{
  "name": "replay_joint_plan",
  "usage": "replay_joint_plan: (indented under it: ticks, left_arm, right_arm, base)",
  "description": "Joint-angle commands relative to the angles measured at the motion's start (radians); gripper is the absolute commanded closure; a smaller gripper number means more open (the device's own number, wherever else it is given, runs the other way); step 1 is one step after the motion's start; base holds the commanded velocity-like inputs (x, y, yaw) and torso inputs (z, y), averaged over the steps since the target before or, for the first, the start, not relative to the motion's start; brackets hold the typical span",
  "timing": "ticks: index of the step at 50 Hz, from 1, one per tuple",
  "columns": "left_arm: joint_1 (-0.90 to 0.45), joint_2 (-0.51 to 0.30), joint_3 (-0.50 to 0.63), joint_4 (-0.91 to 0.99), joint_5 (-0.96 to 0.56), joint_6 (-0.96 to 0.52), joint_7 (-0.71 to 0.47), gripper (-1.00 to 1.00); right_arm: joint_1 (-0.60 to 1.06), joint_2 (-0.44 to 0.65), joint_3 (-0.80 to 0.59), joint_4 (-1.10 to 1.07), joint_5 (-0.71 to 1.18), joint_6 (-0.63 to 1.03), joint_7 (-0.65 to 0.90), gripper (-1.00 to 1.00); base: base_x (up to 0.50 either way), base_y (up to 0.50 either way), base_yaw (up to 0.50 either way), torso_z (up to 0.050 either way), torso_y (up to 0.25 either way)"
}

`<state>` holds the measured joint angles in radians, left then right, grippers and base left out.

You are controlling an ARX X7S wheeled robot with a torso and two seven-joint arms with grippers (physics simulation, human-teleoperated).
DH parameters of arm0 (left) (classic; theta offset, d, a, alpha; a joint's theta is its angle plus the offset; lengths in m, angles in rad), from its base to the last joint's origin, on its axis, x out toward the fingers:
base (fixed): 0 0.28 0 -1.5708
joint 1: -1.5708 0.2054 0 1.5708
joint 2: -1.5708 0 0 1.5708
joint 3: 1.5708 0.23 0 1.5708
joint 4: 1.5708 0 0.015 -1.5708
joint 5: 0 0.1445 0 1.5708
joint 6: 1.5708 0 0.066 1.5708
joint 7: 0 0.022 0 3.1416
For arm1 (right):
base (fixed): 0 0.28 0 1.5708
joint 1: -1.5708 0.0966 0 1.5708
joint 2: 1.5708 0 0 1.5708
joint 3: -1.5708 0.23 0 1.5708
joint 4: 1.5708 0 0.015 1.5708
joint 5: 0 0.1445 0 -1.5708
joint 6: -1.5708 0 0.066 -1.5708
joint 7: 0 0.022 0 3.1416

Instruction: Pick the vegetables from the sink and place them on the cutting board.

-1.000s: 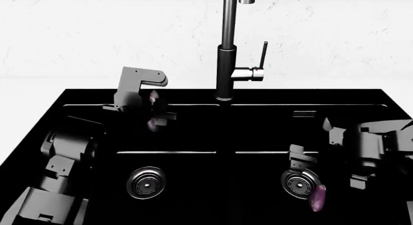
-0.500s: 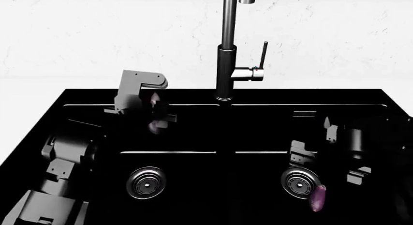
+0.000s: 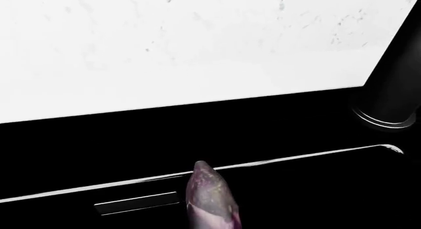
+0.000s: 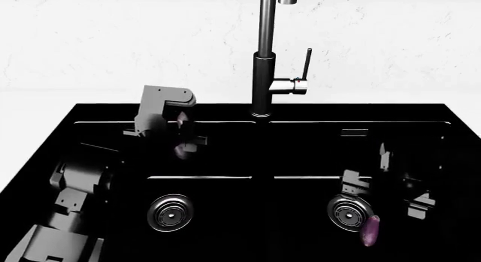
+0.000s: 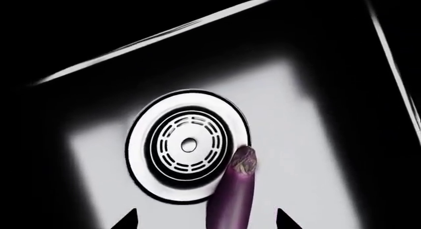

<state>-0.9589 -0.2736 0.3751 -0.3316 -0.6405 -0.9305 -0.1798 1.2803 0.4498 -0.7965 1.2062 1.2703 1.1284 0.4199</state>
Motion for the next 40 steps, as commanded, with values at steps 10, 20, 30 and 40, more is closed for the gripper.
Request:
replay_joint_plan:
  ticks: [10,20,30,40]
  left_arm:
    - [0.011,-0.007,-0.02,0.031,-0.032,-0.004,-0.01,1.0]
    - [0.026,-0.012,-0.015,0.049,-0.035,-0.004,-0.015,1.0]
    - [0.027,-0.015,-0.014,0.059,-0.04,-0.009,-0.02,1.0]
    - [0.034,-0.018,-0.016,0.062,-0.045,-0.011,-0.026,1.0]
  right_arm:
    - [-0.058,-0.059,0.099,0.102,-0.194,-0.038,-0.117,-1.0]
    - [-0.137,-0.085,0.408,0.102,-0.529,-0.023,-0.171,-1.0]
    - [-0.172,-0.112,0.751,0.102,-0.925,-0.007,-0.24,-1.0]
    - [-0.195,-0.14,0.957,0.102,-1.16,-0.017,-0.29,-1.0]
  base:
    - [0.0,0.0,0.0,0.0,0.0]
    - [0.0,0.0,0.0,0.0,0.0]
    - [0.0,0.0,0.0,0.0,0.0]
    - [0.0,0.0,0.0,0.0,0.0]
